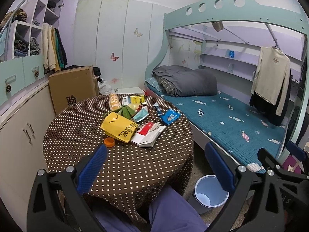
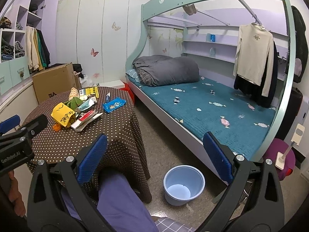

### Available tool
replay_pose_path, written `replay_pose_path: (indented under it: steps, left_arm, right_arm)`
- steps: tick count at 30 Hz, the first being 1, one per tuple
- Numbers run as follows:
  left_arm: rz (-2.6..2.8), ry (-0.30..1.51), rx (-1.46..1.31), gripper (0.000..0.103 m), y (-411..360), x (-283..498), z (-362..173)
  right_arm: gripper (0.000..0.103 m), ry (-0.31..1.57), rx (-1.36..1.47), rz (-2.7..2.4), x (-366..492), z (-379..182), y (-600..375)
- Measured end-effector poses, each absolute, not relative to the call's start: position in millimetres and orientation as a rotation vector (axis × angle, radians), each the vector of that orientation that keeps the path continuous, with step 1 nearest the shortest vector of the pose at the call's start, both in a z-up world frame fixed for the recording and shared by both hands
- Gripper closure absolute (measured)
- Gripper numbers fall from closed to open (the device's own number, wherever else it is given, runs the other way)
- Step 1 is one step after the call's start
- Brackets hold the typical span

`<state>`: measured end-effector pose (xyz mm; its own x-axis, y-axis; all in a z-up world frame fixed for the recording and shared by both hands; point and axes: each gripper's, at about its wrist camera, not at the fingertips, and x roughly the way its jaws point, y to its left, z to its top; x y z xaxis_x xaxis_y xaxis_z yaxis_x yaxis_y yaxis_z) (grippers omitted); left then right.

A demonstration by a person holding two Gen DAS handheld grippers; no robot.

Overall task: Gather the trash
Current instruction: 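Grasp the yellow paper bag with the left gripper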

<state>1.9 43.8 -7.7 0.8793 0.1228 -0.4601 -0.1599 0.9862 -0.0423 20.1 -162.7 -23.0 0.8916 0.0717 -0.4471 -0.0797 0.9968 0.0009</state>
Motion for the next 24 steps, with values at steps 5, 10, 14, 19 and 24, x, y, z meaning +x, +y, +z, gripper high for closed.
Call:
replay_pose_path:
  steps: [5,10,14,19,24]
  left_arm:
    - [0.181,0.500,-0.104,0.004,61.7,11.2,-11.9]
    - [0.217,0.531,-0.132,0.004,80.5,22.0,-17.2]
    - [0.240,0.553,-0.152,0.004,95.7,32.0,-21.6]
    - [0.255,0.590,-0.154,0.004,114.3,50.2,-28.1]
    - [0.269,0.636,-0.115,0.004,128.2,73.3,-37.6]
  right_arm:
    - [0.006,0.498,-0.028,0.097,37.1,-27.9,-146.5]
    - [0.006,0.528,-0.042,0.122,54.9,-33.2,-128.5]
    - [0.006,0.559,-0.052,0.151,72.6,-37.3,-113.5]
    - [0.006,0.595,-0.065,0.184,96.5,-43.3,-94.8]
    - [0.006,0.637,-0.078,0.215,118.7,-52.0,-76.7]
